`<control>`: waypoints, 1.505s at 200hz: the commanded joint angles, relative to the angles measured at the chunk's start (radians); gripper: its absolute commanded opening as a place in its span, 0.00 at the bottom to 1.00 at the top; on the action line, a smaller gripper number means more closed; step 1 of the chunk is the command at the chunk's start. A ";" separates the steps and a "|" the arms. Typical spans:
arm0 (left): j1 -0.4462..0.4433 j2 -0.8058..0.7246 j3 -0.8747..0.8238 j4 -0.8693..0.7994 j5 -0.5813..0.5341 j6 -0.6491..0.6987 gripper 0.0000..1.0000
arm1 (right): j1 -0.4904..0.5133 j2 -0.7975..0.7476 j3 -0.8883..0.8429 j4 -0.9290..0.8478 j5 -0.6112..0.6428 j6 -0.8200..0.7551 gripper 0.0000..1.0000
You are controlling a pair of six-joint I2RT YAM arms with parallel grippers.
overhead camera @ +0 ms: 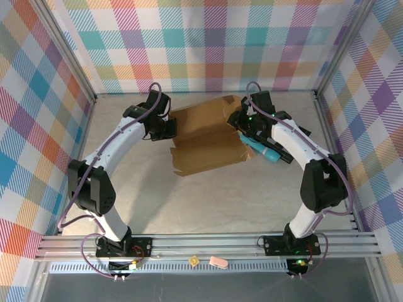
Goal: Fold the paper box
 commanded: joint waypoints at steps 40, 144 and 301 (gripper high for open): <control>0.009 -0.039 0.001 0.010 0.014 -0.010 0.00 | 0.000 -0.056 0.031 -0.026 0.040 -0.034 0.46; 0.009 -0.028 0.020 0.012 0.031 -0.006 0.00 | -0.010 -0.101 -0.083 0.009 0.037 -0.049 0.61; 0.009 -0.025 0.020 0.025 0.041 -0.011 0.00 | 0.033 0.044 0.053 0.038 -0.104 -0.048 0.39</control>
